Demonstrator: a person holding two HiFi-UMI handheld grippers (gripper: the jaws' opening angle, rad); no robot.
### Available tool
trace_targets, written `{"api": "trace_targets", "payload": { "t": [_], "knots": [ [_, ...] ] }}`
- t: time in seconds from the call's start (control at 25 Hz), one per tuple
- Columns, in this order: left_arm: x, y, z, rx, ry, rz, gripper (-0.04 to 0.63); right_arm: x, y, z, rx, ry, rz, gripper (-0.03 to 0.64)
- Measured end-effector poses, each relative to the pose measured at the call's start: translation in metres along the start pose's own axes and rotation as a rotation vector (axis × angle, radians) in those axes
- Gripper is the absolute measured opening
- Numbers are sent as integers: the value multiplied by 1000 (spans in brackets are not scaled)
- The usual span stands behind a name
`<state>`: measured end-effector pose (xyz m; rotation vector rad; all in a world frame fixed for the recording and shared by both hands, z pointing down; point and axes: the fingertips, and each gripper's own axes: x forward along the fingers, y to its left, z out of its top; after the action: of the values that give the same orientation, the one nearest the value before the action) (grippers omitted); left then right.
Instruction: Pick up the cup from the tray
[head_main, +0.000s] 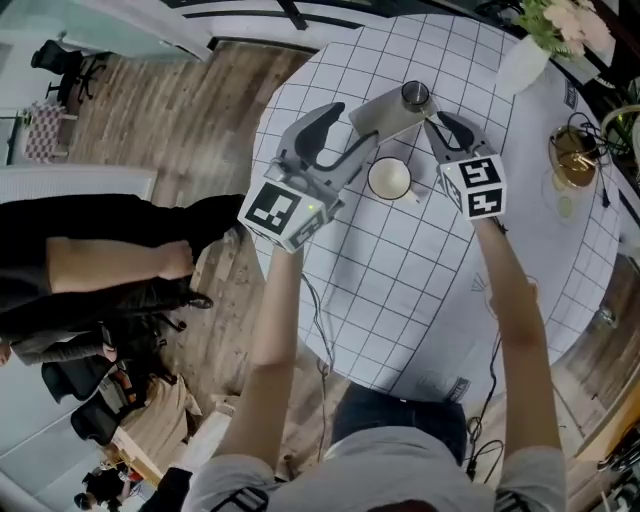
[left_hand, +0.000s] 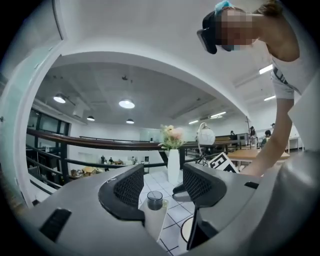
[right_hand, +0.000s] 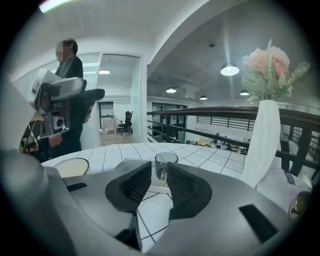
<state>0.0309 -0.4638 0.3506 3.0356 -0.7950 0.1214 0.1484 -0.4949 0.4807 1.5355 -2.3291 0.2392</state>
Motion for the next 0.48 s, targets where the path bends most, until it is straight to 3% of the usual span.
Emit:
{"api": "trace_targets", "payload": {
  "t": [0.16,0.48],
  "knots": [
    [-4,-9,-10,-41,-8,9,228,27,-1,-20,-36,73,2,86],
    [-18,-2,-37,-75,15,46,199,48,-6,-31,-17,100,5,84]
  ]
}}
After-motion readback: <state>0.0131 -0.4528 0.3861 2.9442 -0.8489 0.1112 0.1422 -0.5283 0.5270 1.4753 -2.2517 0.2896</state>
